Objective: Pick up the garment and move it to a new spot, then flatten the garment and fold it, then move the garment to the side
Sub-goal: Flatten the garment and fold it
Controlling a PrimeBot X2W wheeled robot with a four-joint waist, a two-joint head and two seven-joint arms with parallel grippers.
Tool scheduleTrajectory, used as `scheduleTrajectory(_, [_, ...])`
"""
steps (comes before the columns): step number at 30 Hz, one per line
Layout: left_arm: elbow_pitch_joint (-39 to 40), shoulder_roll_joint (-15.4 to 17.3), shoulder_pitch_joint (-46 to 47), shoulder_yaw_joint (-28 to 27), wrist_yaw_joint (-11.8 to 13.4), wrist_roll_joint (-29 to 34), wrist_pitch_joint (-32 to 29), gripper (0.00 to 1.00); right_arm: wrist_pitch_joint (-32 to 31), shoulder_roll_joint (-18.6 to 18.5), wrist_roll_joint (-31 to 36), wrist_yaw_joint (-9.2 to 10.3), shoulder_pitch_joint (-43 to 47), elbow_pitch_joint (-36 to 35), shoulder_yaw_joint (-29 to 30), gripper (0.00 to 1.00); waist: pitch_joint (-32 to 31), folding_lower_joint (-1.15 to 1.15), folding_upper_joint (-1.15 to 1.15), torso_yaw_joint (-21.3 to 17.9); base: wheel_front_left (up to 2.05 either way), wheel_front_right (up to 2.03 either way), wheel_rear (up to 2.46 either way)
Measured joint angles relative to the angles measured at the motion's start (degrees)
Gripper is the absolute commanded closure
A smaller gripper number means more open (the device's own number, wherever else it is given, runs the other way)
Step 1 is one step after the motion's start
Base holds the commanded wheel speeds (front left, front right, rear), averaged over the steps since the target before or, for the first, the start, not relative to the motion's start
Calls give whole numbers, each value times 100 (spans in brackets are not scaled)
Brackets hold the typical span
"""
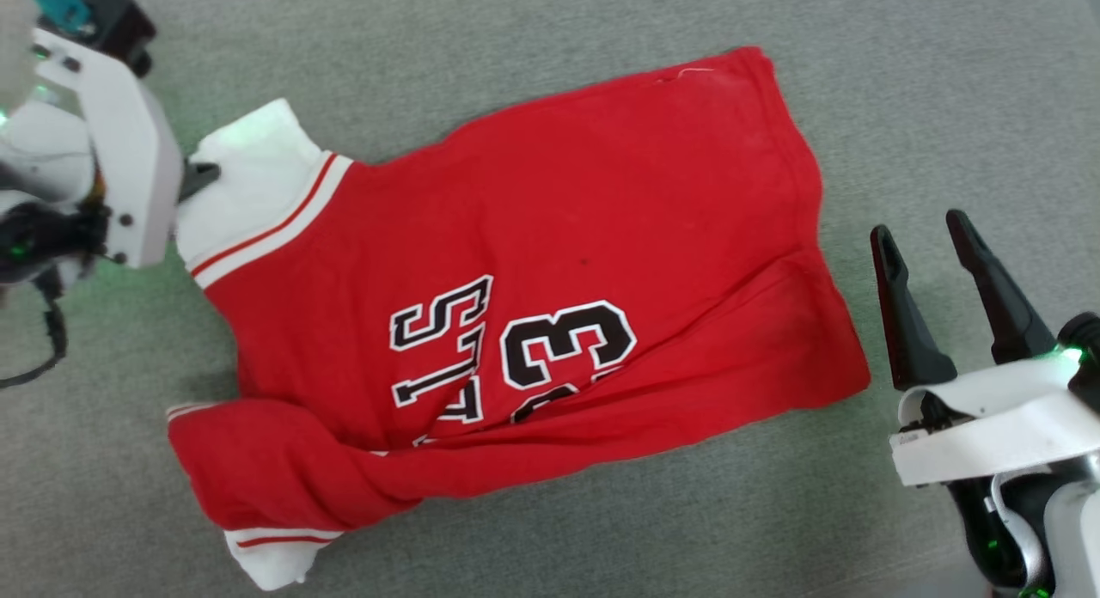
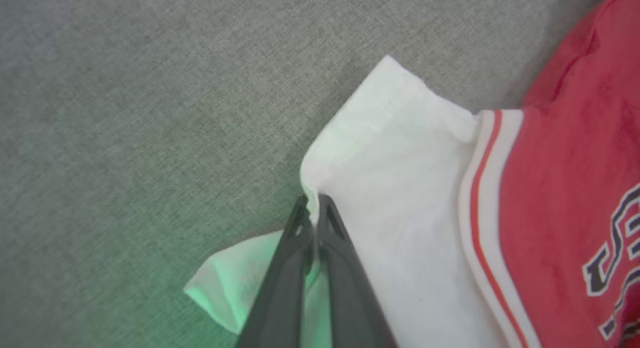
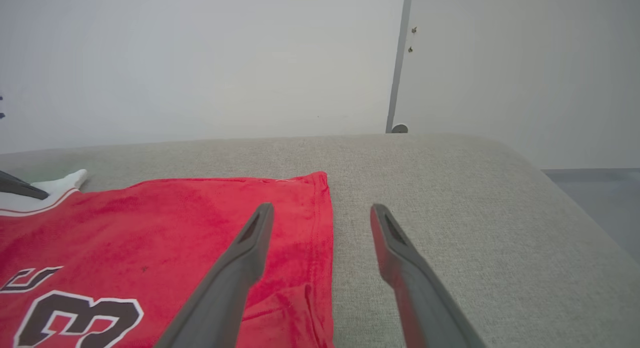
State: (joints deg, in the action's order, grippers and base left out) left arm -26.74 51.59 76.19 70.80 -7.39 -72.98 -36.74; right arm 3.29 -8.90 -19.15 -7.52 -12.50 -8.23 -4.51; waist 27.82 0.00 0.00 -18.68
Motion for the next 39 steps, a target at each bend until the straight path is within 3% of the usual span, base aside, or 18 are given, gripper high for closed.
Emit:
scheduleTrajectory(5, [64, -78, 96, 103, 0, -12, 256, 100, -580, -152, -52, 0, -273, -20, -55, 0, 67, 0, 0, 120, 0, 0, 0])
scheduleTrajectory(14, [394, -188, 326, 215, 0, -15, 431, 100, -2915, -727, -160, 0, -2027, 398, -468, 0, 195, 0, 0, 329, 0, 0, 0])
scheduleTrajectory(20, [658, -263, 534, 240, 0, -5, 475, 100, -4411, -985, -477, 0, -3200, 1102, -573, 0, 389, 0, 0, 480, 0, 0, 0])
scheduleTrajectory(28, [855, -337, 754, 215, -16, 38, 527, 100, -5771, -1006, -713, 1, -4235, 2265, -412, 0, 697, 0, 0, 698, 0, 0, 0])
scheduleTrajectory(39, [993, -408, 915, 182, -25, 37, 588, 100, -6169, -892, -753, 1, -4738, 2907, -409, 0, 945, 0, 0, 890, 0, 0, 0])
